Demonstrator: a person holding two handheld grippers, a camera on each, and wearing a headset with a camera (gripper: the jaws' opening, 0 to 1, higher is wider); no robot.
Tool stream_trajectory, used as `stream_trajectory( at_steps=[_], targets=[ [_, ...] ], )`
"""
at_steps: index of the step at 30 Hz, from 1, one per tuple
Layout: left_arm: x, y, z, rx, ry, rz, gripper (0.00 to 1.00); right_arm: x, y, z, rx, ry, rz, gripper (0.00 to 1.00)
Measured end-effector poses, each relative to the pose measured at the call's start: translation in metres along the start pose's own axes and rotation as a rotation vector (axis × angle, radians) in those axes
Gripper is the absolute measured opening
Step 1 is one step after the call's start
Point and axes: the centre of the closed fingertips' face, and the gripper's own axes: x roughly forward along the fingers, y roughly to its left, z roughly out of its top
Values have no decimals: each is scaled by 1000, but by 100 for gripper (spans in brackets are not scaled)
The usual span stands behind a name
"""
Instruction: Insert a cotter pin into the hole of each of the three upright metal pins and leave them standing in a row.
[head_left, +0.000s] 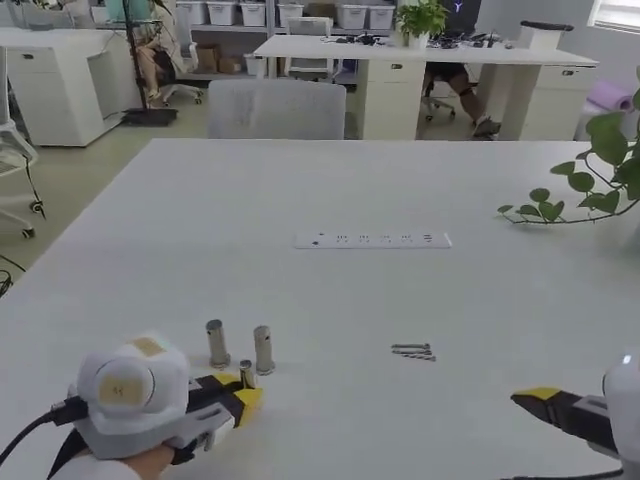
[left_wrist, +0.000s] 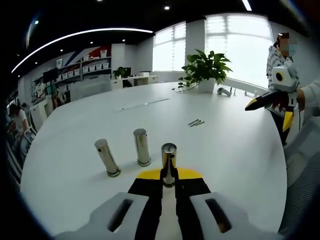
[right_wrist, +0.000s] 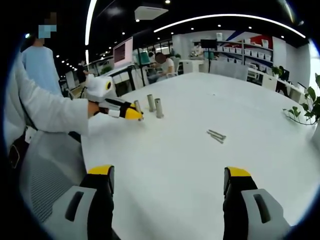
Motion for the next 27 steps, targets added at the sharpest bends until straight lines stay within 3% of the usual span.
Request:
stream_trajectory(
  at_steps=[7,16,22,27],
  targets=[
    [-1,-20,6,34,-16,-82,6,-2,0,-1,4,-3,-1,92],
    [-3,-61,3,113,-1,-283,6,-3,0,-2,14,-8,-1,92],
    [-5,-83,2,142,-20,-382,6,-3,0,-2,12,-5,-2,92],
    [-5,-95,-2,190,-6,-425,6,-3,0,-3,10,-2,-2,92]
  ],
)
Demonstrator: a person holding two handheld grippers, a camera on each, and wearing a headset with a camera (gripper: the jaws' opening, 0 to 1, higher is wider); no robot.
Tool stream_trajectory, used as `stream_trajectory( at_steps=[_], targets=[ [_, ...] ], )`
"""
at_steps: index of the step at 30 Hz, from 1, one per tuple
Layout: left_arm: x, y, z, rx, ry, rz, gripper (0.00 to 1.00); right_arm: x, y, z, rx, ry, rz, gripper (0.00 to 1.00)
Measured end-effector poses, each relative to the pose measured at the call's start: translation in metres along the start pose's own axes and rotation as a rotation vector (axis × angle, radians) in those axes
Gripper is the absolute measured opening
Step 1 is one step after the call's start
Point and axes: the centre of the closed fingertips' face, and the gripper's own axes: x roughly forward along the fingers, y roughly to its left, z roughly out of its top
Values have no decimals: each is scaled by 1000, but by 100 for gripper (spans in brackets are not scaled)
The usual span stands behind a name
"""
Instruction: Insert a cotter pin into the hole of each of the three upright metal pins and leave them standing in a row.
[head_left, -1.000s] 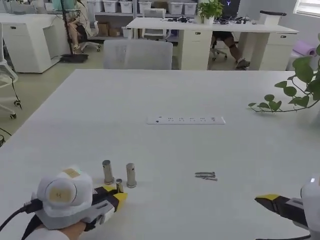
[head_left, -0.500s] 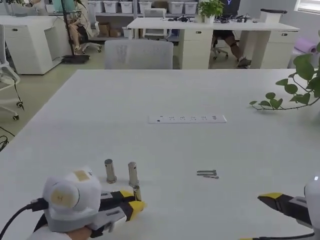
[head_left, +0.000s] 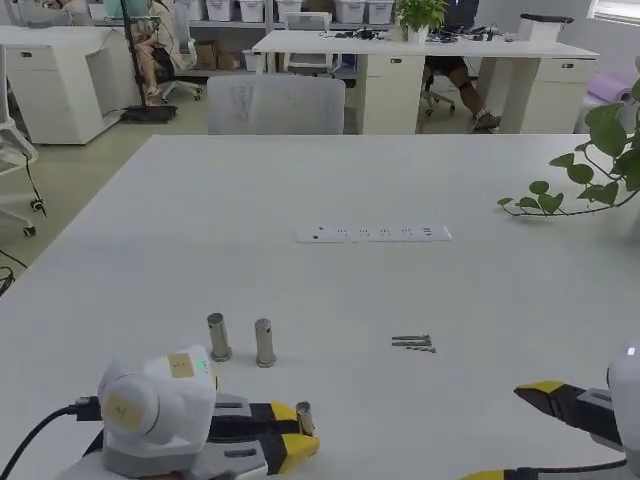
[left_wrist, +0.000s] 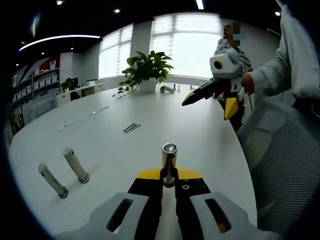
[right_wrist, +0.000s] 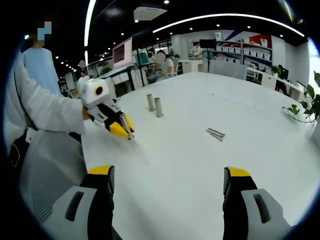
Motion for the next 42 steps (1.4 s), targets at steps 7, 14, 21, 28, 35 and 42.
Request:
stream_trajectory(
  at_steps=[7,14,21,28,35,42],
  targets=[
    [5,-17,-5,77,20,-77,6,0,0,-2,2,6,0,91],
    [13,-34,-11,128,48,-153,6,0,0,-4,5,10,-1,91],
    [22,-46,-12,163,55,-220,6,0,0,-5,8,14,-3,91],
    [28,-44,-15,173,61,-221,6,-1,0,-6,10,16,-5,91],
    [35,-41,-18,172,67,-218,6,-1,-1,-7,8,24,-5,91],
    [39,-38,-16,152,50,-210,6,-2,-3,-8,9,28,-8,91]
  ],
)
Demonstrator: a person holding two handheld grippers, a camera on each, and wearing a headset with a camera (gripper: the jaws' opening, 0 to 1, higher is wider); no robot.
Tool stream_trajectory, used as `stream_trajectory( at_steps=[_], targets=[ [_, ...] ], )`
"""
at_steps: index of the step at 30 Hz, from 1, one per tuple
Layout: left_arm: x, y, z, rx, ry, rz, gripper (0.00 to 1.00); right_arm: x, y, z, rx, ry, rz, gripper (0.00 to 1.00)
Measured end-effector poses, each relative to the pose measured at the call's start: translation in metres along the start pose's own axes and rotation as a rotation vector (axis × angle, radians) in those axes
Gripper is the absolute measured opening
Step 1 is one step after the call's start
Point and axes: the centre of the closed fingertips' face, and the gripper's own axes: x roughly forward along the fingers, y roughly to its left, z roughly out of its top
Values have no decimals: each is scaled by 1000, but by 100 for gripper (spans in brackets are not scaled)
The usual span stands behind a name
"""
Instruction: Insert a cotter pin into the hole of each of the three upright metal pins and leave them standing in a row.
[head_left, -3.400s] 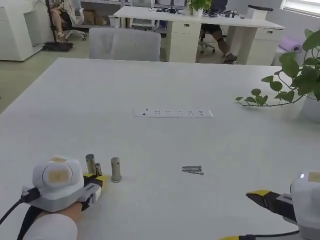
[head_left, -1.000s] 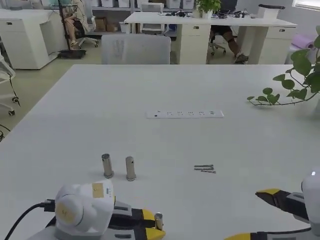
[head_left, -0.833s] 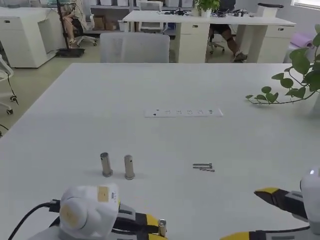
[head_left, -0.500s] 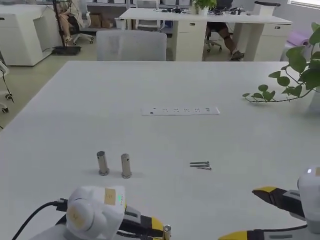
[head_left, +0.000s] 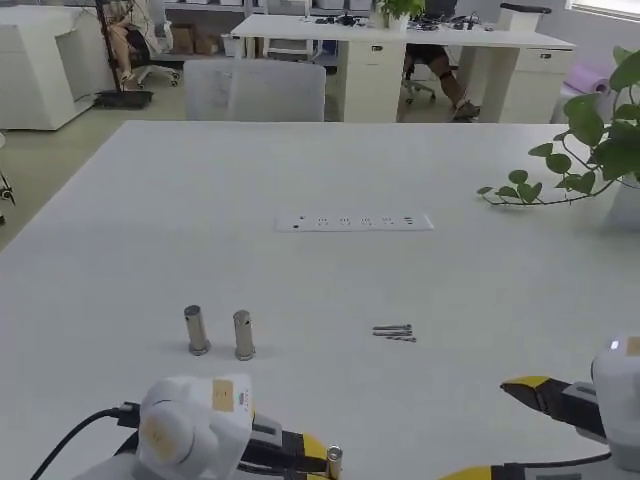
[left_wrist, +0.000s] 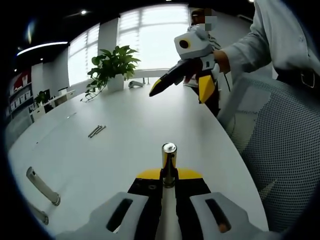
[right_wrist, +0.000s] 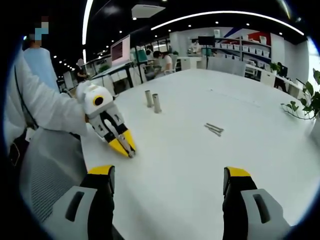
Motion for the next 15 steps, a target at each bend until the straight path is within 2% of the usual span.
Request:
stream_trajectory(
  at_steps=[15],
  targets=[
    [5,12,2,-10,-17,11,7,1,2,0,-5,1,4,91]
  ],
)
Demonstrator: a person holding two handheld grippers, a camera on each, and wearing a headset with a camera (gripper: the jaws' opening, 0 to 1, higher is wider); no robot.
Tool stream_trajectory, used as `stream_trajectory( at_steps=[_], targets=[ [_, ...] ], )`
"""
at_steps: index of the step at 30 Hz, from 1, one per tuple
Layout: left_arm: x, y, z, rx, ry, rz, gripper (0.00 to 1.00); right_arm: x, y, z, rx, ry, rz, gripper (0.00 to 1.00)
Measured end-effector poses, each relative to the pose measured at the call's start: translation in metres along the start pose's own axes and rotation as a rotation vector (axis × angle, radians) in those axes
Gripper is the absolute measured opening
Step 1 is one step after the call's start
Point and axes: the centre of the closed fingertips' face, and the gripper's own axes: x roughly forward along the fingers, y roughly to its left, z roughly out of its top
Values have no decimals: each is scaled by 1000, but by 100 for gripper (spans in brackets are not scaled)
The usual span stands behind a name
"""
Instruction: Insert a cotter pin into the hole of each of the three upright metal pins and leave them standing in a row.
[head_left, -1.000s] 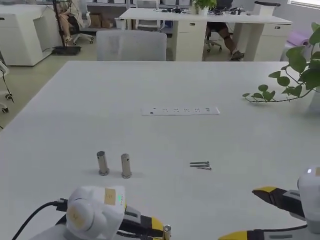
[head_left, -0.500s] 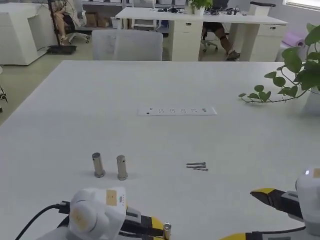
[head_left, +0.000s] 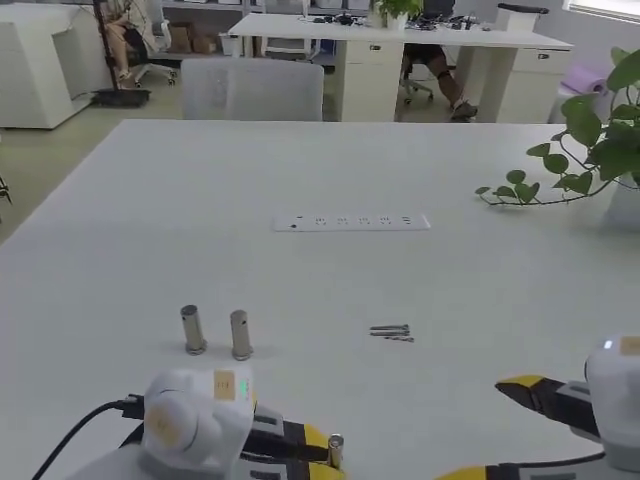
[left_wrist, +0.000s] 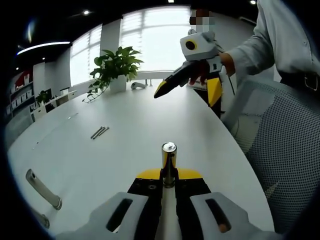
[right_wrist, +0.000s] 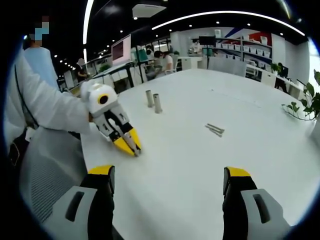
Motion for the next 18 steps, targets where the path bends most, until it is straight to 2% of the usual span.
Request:
stream_trajectory(
  at_steps=[5,13,18],
  targets=[
    [0,4,0,-3,-4,4,7,-1,0,0,-1,2,-1,91],
    [0,3,0,-20,-8,-5,7,-1,0,-1,-1,3,-2,91],
    [0,1,-1,-38,-2,-11,15,0,0,1,-3,2,0,91]
  ],
)
